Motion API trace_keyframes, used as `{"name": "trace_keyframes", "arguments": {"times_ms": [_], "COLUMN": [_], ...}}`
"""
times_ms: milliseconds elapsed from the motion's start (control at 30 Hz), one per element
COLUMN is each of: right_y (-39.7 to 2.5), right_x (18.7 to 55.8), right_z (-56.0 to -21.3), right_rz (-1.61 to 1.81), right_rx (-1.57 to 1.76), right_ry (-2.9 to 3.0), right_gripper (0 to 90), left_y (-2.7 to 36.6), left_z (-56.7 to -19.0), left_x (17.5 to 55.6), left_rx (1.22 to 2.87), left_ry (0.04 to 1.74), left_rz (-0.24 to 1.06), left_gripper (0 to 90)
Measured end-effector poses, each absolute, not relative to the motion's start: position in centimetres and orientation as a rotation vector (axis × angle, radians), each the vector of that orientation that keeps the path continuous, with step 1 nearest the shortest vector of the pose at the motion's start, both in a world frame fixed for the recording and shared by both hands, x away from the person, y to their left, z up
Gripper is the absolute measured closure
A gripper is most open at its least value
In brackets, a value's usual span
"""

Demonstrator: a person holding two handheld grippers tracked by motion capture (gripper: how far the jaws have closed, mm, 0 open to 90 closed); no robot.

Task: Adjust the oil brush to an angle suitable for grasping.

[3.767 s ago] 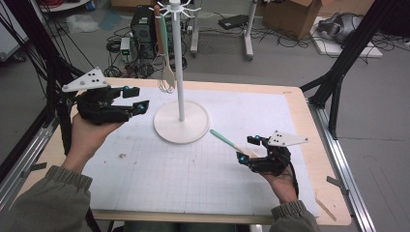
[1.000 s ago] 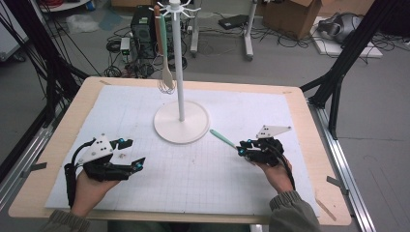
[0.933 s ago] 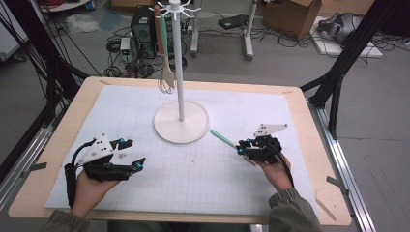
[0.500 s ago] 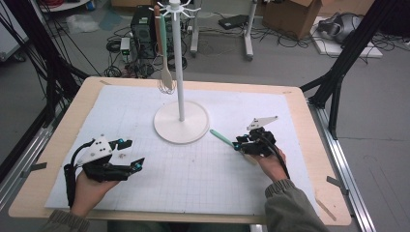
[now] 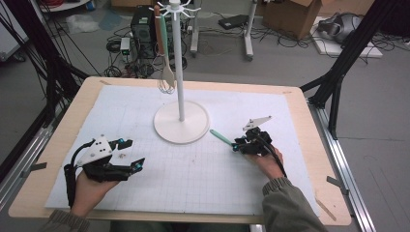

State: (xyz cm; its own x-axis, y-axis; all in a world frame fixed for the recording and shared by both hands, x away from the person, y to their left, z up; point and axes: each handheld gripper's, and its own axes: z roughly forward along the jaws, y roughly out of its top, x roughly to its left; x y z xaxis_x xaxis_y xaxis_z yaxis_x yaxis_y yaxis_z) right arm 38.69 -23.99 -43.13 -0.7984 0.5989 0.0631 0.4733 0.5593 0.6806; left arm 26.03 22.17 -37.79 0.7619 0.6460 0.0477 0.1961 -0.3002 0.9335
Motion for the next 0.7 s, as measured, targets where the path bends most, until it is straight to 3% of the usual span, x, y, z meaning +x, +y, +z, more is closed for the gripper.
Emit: {"name": "trace_keyframes", "arguments": {"times_ms": [700], "right_y": [-23.63], "right_x": [38.78], "right_z": [-43.64], "right_rz": [0.988], "right_rx": [0.91], "right_ry": [2.624], "right_gripper": [81.6], "left_y": [22.39], "left_z": [-37.86], "left_x": [26.15], "left_rx": [1.863], "left_ry": [0.633], "left_rz": [0.503], "left_gripper": [26.1]}}
